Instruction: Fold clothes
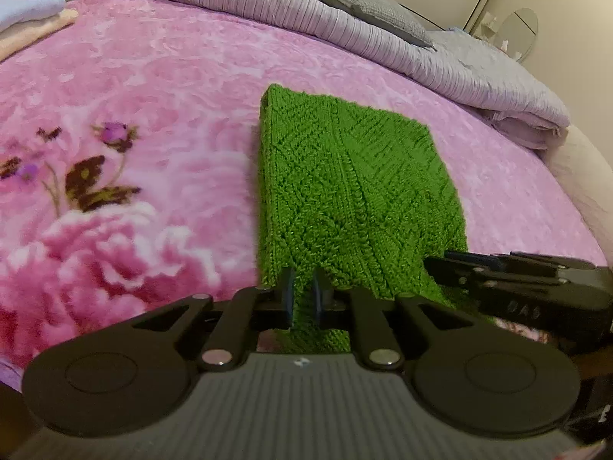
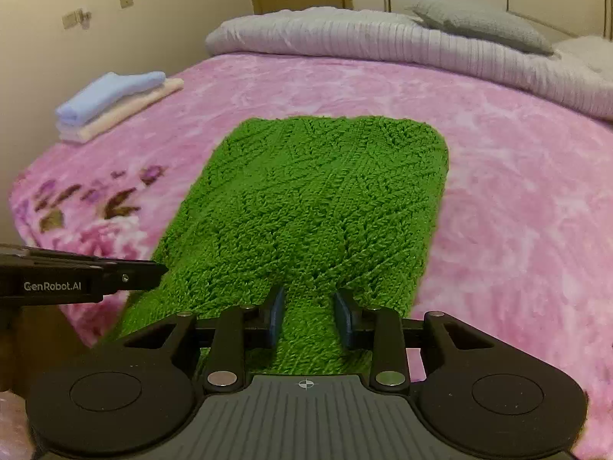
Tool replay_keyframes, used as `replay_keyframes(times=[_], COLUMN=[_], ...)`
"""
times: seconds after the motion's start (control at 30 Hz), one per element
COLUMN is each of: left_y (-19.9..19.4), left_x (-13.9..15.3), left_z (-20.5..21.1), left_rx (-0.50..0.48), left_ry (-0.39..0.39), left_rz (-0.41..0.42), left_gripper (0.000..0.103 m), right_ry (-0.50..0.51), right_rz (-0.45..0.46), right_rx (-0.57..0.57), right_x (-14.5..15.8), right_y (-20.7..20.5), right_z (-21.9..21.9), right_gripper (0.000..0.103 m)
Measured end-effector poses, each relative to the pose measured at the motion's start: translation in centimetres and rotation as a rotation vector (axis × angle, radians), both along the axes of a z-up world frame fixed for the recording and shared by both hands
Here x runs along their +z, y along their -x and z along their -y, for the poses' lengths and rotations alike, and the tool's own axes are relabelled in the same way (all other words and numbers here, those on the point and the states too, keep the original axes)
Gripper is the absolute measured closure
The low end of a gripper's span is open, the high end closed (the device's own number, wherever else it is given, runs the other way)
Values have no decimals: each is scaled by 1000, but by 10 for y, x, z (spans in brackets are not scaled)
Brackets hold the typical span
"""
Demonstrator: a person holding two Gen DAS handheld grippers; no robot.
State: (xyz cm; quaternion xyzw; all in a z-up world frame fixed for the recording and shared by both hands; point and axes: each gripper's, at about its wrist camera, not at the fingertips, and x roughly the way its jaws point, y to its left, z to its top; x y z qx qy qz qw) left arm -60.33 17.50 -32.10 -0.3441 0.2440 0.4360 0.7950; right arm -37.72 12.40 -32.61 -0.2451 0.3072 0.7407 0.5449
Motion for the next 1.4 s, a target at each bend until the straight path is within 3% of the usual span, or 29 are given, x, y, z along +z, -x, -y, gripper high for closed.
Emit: replay_keyframes(times=[0.13,0.3,0.43,0.53,0.6,0.73,0.93,1.03,1.2,1.3,1.4], left_y=[7,-6,-21,-17,-16,-15,-40,-58,-66,-56,-55], left_x=[18,24,-5,-11,-6,20,46,35,-12,-14,-2], left_z=[16,35,39,39,37,27,-19,-44,-54,-57,-73], left_rx=[-22,-110,-132,-114,-110,-104,-140,-164,-169,-146,-132], left_ry=[-33,-65,-36,-25,-6,-43,-119,-111,-108,-77,-91], left_rz=[33,25,-98,-92,-94,-72,0,-30,-91,-37,-30], left_gripper=[96,96,95,95,96,98,98,98,92,93,96], right_ry=[-34,-81,-51,-34,-20,57,-50,-74,-44,-57,-34], right_rz=[-83,-103,-43,43,44,-71,-90,-94,-59,31,14], right_rx=[-61,-82,-63,-15,-5,-28,-99,-115,-74,-21,-2], right_x=[18,31,15,0,1,22,48,45,13,-6,2], right_y=[-18,-15,2,16,12,-13,-38,-43,-36,-25,-31], right_z=[19,52,64,64,63,48,5,-24,-50,-49,-53], right_gripper=[70,70,70,70,70,70,70,70,70,70,70])
